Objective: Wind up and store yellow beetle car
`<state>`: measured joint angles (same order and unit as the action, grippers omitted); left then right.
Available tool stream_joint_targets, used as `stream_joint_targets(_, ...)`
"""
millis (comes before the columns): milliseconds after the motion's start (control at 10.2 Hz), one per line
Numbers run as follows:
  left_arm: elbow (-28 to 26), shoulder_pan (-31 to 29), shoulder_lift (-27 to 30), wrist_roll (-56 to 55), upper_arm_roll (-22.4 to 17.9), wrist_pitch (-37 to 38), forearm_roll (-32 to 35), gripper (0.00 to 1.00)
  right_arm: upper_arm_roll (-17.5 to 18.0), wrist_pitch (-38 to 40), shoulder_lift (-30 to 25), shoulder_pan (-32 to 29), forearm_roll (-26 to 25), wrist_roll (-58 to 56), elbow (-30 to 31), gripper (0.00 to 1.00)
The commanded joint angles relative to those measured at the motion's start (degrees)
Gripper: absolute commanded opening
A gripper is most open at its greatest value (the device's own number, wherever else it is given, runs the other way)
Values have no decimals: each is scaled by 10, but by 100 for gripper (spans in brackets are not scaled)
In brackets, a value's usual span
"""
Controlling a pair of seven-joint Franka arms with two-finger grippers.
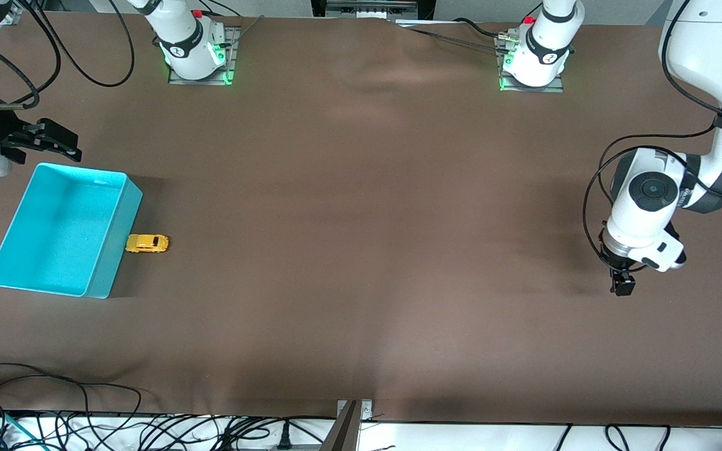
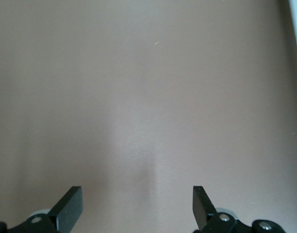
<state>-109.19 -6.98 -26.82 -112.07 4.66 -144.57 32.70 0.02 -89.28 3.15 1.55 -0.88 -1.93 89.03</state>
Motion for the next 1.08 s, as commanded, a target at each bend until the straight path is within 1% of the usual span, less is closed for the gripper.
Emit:
stream_joint_targets(0,44,-1,4,90,14,61,-4,100,0,7,4,-2,7,4,-13,100)
stream_joint_targets(196,76,-3,5,200,24,82,-30,100,-2,7,3,-3,8,3,-13,100)
stream_joint_targets(294,84,-6,15,245,25,83,-46,100,-1,9,4,-2,7,3,-13,100)
stream_joint_targets(490,85,-7,42,361,23,86,-113,100,-1,17,1,-2,4,-6,-13,100)
stream_joint_targets(588,91,-7,52,416,23,115,-146,100,0,21,1,-2,3,-17,-13,100)
stream_joint_targets(686,112,-7,56,477,24,159,-178,100,1,20,4,0,1,-15,-13,100)
stream_joint_targets(784,141,-7,57,537,25,211,-219,100,-1,20,10,-2,4,-18,-12,100)
stream_joint_targets(882,172,-7,57,594,24,265,-255,100,-1,16,30,-2,3,-19,-13,100)
stream_joint_targets(980,195,-7,58,637,24,311,-277,100,-1,13,44,-2,3,-18,-14,100)
